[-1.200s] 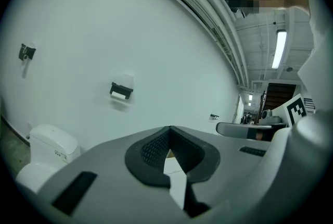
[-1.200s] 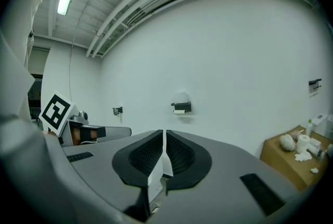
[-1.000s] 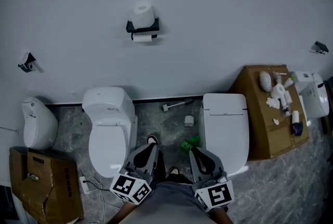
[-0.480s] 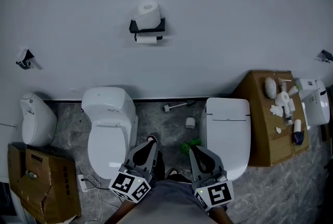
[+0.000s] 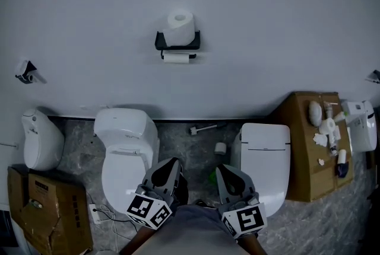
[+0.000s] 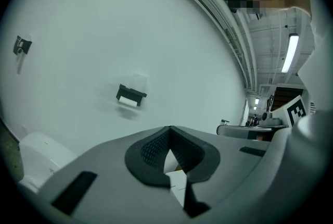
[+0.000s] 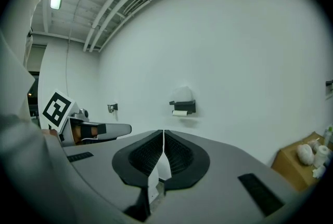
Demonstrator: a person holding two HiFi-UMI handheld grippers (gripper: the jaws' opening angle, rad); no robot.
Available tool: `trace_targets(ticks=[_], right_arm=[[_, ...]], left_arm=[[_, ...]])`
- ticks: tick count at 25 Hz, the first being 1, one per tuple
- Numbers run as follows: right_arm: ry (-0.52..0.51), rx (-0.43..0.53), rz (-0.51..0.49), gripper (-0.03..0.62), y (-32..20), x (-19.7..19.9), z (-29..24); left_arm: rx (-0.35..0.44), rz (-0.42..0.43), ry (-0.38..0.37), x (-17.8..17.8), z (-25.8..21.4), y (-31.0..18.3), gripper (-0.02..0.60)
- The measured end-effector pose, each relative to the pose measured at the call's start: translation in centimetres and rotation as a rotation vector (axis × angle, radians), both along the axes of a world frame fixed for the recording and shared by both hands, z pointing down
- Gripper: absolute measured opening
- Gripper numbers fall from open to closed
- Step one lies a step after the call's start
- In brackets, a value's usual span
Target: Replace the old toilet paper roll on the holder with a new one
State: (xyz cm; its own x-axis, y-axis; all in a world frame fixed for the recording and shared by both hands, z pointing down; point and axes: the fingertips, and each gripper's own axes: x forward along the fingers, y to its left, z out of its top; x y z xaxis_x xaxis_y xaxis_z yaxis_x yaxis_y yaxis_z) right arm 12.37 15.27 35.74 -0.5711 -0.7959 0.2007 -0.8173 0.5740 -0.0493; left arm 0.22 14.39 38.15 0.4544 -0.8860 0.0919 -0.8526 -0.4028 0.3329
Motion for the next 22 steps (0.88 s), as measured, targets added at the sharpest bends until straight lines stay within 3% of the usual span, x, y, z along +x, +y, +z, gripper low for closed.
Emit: trace_targets(ticks=[22], right_arm=[[0.055, 0.051, 0.037, 0.018, -16.4, -10.5, -2.3]], left_arm=[[0.038, 0.122, 0.046, -8.1, -1.5, -16.8, 0.005]])
